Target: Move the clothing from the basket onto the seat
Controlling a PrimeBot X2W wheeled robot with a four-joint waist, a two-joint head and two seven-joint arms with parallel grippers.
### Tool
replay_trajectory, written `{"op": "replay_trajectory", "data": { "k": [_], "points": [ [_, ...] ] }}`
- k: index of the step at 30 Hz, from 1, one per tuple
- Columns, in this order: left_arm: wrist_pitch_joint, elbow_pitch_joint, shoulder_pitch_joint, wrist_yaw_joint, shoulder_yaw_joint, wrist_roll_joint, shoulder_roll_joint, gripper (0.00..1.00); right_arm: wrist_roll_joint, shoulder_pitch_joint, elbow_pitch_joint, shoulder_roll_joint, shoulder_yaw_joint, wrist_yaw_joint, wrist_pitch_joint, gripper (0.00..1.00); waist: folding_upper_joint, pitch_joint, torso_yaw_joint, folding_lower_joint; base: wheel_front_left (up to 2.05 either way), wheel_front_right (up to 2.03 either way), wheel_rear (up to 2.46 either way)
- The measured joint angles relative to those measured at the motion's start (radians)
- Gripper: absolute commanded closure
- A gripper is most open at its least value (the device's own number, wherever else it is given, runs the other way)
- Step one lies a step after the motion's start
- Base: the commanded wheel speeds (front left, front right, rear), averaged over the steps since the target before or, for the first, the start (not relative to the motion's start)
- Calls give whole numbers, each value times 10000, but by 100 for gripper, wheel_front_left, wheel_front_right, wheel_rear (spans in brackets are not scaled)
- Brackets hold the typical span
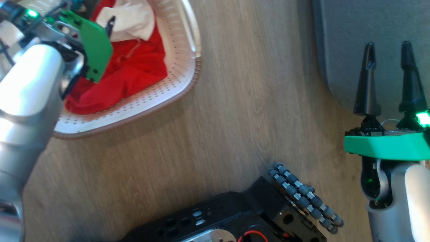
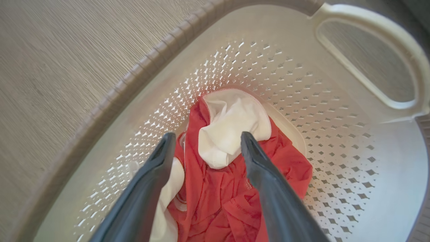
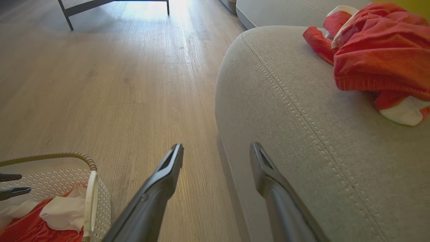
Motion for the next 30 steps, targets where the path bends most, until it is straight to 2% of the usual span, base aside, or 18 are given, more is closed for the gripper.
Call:
{"op": "replay_trajectory", "data": {
  "k": [11, 30],
  "points": [
    [658, 863, -325, 4, -159, -13, 368, 0, 504, 130, -144, 0, 236, 0, 0, 0, 0, 706, -716, 0, 0, 0, 0],
    [1037, 1722, -518, 12, -343, -117, 374, 0, 581, 502, -416, 2, 270, 0, 0, 0, 0, 977, -616, -1, 0, 0, 0]
  ]
}}
